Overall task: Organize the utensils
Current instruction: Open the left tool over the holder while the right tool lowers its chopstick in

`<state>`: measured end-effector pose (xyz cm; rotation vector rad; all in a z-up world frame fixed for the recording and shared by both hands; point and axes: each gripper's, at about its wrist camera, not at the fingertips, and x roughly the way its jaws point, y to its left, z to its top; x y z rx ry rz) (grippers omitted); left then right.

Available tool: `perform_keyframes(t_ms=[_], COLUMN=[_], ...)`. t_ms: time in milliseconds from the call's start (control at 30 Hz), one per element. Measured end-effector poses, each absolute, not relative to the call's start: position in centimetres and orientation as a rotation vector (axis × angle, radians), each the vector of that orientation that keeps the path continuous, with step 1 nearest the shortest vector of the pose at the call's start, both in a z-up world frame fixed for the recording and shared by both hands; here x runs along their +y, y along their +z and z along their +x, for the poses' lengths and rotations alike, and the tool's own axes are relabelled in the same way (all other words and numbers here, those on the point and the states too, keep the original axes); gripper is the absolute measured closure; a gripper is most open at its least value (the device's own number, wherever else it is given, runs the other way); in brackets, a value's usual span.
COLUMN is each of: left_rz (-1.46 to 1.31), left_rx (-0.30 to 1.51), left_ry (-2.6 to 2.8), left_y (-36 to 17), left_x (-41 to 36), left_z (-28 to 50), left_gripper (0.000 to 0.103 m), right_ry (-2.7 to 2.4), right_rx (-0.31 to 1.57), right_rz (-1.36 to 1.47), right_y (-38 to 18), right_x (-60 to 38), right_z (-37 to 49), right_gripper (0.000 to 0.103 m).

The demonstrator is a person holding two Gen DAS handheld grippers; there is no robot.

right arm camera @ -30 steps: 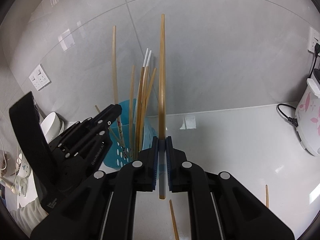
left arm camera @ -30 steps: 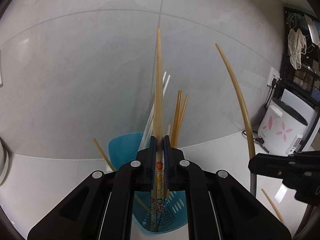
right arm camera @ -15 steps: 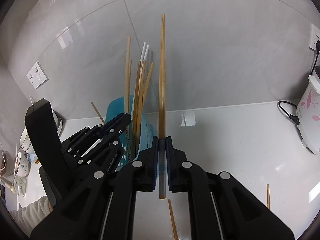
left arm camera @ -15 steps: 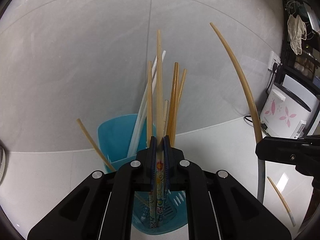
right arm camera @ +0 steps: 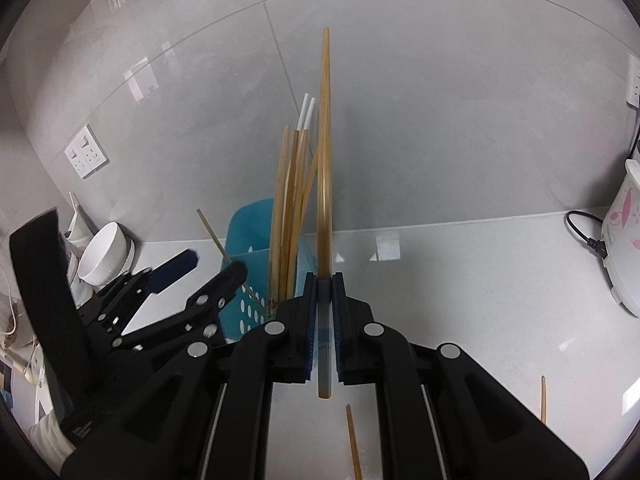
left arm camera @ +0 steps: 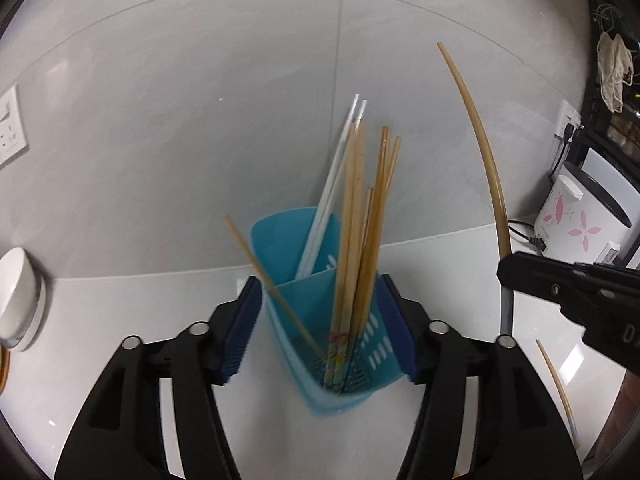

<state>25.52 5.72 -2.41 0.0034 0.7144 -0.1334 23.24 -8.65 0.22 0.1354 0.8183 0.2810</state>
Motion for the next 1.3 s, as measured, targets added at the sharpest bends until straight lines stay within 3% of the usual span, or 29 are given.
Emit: perform_keyframes(t_ms=[200, 367, 1300], left_rz=[-0.023, -0.038, -0.123], left_rx=[0.766, 0.775, 0.822], left_ry=[-0.068, -0.032, 0.046], left_y=[-2.0, -2.1, -2.6], left_x=[8.0, 9.8, 14.4], left_z=[23.9, 22.8, 21.9], left_gripper=[0.013, 0.006, 0.006], right_ry=[0.3, 0.323, 0.326], right_rx=[0.787, 0.754, 0.712], right_rz=[0.147, 0.159, 0.127], right_y=[0.3, 0.5, -3.1], right_x=[-7.8, -6.7, -2.7], right_z=[23.7, 24.2, 26.5], right_gripper=[0.096, 0.096, 0.096])
